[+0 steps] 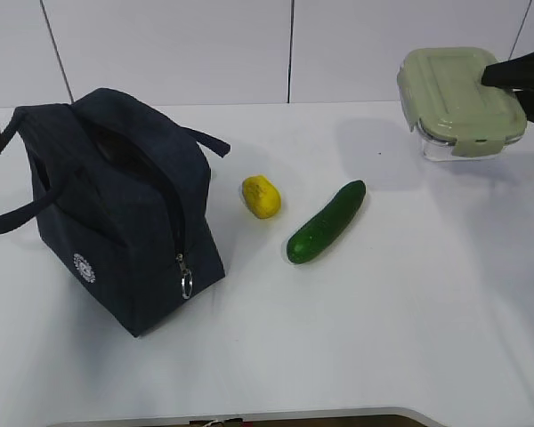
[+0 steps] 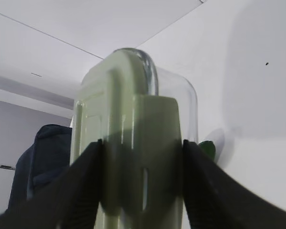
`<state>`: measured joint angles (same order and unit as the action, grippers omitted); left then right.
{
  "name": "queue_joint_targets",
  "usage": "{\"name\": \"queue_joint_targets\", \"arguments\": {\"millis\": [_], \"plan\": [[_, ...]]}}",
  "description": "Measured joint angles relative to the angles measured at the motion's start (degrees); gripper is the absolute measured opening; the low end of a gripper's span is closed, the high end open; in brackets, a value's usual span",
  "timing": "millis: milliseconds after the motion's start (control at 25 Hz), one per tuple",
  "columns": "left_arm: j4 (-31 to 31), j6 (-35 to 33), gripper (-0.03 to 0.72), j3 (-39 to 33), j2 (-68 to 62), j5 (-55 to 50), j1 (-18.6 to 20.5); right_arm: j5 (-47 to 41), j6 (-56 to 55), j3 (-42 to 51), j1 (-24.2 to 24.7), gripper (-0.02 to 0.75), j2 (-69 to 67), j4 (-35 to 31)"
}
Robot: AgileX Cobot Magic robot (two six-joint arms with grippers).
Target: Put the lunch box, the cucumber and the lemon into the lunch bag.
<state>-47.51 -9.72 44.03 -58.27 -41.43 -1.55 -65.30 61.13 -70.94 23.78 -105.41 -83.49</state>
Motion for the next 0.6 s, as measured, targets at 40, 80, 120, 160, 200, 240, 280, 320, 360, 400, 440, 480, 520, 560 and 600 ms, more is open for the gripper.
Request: {"name": "queue_joint_targets", "arguments": {"millis": [40, 80, 120, 160, 200, 240, 280, 320, 360, 400, 440, 480, 520, 560, 600], "plan": [[-0.27, 0.0, 0.47, 0.45, -1.02, 0.05, 0.0, 0.0, 0.0, -0.08, 0.0, 0.377, 0.0, 0.0], [-0.54, -0.11, 0.47, 0.95, -2.23, 0.14, 0.0, 0.0, 0.0, -0.08, 0.0, 0.377, 0.0, 0.0], [-0.78, -0.11, 0.47, 1.43, -3.45, 0.14, 0.0, 0.0, 0.0, -0.13, 0.0, 0.377, 0.0, 0.0], [-1.05, -0.26, 0.47, 1.93, -4.66, 0.19, 0.0, 0.0, 0.0, -0.23, 0.0, 0.377, 0.0, 0.0], [-1.19, -0.54, 0.471, 2.46, -5.63, 0.28, 0.0, 0.0, 0.0, -0.23, 0.0, 0.377, 0.0, -0.03], [-1.45, -0.67, 0.471, 2.84, -6.74, 0.43, 0.0, 0.0, 0.0, -0.37, -0.04, 0.377, 0.0, -0.03], [-1.58, -0.79, 0.471, 3.47, -7.8, 0.52, 0.0, 0.0, 0.0, -0.37, -0.24, 0.377, 0.0, -0.03], [-1.73, -0.78, 0.471, 4.02, -8.65, 0.65, 0.0, 0.0, 0.0, -0.37, -0.45, 0.377, 0.0, -0.03], [-1.81, -0.93, 0.471, 4.56, -9.61, 0.67, 0.0, 0.0, 0.0, -0.37, -0.9, 0.377, 0.0, -0.03], [-1.82, -1.05, 0.471, 4.96, -10.52, 0.78, 0.0, 0.0, 0.0, -0.4, -1.57, 0.377, 0.0, -0.03], [-1.9, -1.16, 0.471, 5.46, -11.37, 0.78, 0.0, 0.0, 0.0, -0.51, -2.29, 0.377, 0.0, -0.03], [-2.02, -1.18, 0.471, 5.92, -11.97, 0.9, 0.0, 0.0, 0.0, -0.61, -3.05, 0.377, 0.0, -0.03], [-2.02, -1.41, 0.471, 6.25, -12.66, 1.01, 0.0, 0.0, 0.0, -0.79, -4.17, 0.377, 0.0, -0.03], [-2.02, -1.64, 0.471, 6.69, -13.31, 0.98, 0.0, -0.11, 0.0, -1.11, -4.95, 0.377, 0.0, 0.07], [-2.11, -1.73, 0.471, 7.0, -13.88, 1.14, 0.0, -0.21, 0.0, -1.95, -5.85, 0.377, 0.0, 0.29]]}}
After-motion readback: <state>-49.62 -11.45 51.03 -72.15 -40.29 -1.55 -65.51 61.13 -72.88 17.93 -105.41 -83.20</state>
